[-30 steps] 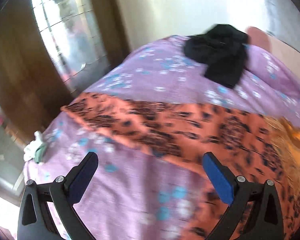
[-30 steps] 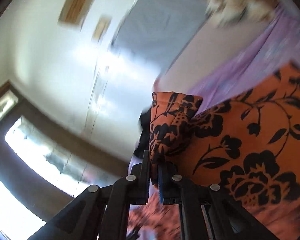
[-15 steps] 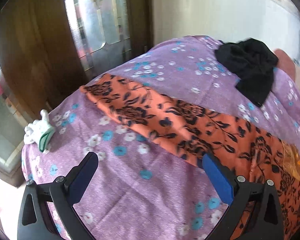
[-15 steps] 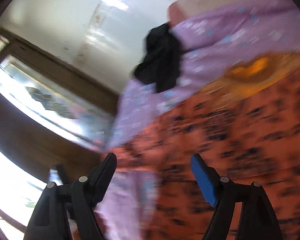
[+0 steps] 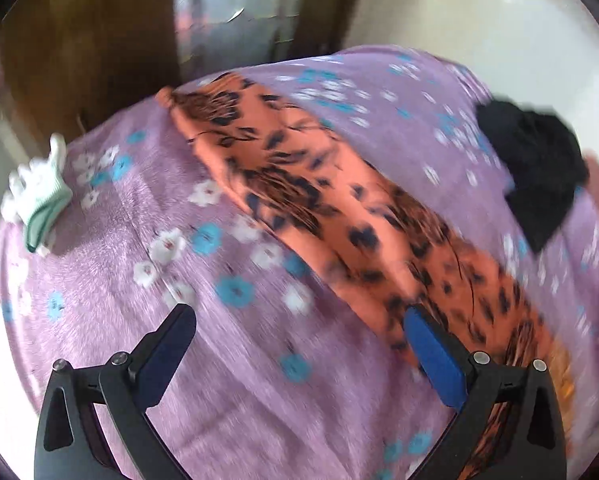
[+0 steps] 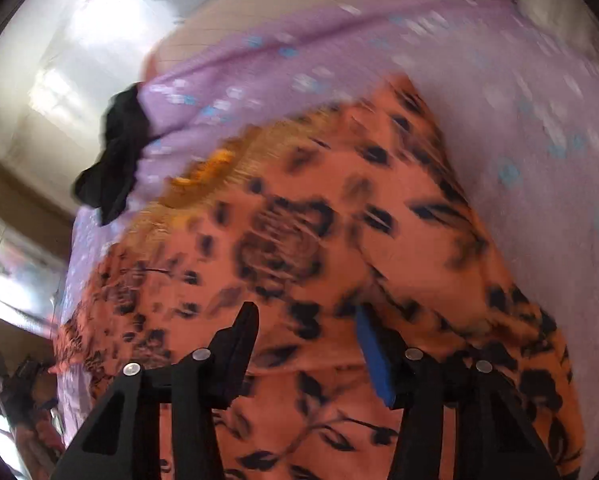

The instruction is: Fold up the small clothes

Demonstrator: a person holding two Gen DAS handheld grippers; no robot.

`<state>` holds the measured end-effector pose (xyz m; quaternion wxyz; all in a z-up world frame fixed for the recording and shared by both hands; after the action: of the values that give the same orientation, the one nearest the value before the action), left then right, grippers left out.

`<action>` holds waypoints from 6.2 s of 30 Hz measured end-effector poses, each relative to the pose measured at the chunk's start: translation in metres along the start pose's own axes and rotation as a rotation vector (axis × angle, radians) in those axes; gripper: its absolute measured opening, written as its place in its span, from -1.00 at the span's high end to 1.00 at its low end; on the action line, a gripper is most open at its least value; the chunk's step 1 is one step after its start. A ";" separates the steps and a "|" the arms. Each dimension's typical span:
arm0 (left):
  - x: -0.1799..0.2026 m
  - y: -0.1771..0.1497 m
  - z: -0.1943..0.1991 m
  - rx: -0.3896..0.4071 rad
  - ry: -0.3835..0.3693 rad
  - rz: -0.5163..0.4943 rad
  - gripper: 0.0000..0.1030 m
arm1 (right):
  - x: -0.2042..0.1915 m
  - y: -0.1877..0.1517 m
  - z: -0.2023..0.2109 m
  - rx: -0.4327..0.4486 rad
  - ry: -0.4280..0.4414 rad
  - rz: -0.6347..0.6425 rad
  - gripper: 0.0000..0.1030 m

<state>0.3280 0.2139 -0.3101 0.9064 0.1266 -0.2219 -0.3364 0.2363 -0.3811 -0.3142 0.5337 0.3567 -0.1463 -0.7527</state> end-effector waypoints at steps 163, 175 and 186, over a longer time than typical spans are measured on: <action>0.175 -0.232 0.040 -0.022 -0.188 -0.842 -0.66 | -0.004 0.000 -0.003 -0.149 0.060 0.096 0.59; 0.199 -0.285 0.026 -0.075 -0.181 -1.023 -0.67 | -0.040 0.005 -0.055 -0.169 0.114 0.184 0.57; 0.194 -0.278 0.029 -0.144 -0.208 -1.042 -0.69 | -0.049 -0.005 -0.054 -0.272 0.114 0.253 0.57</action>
<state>0.2909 -0.1234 -0.3286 0.5988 0.1234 -0.1945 -0.7670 0.2784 -0.3262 -0.3368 0.6749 0.3018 -0.0565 -0.6710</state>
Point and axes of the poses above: each gripper's, at about its wrist camera, not at the fingertips, and z roughly against the way its jaws point, x to its right, y to its top, the point moved 2 cm from there along -z, roughly the way its jaws point, and after that the axes turned 12 degrees about z, right-handed, at the moved point
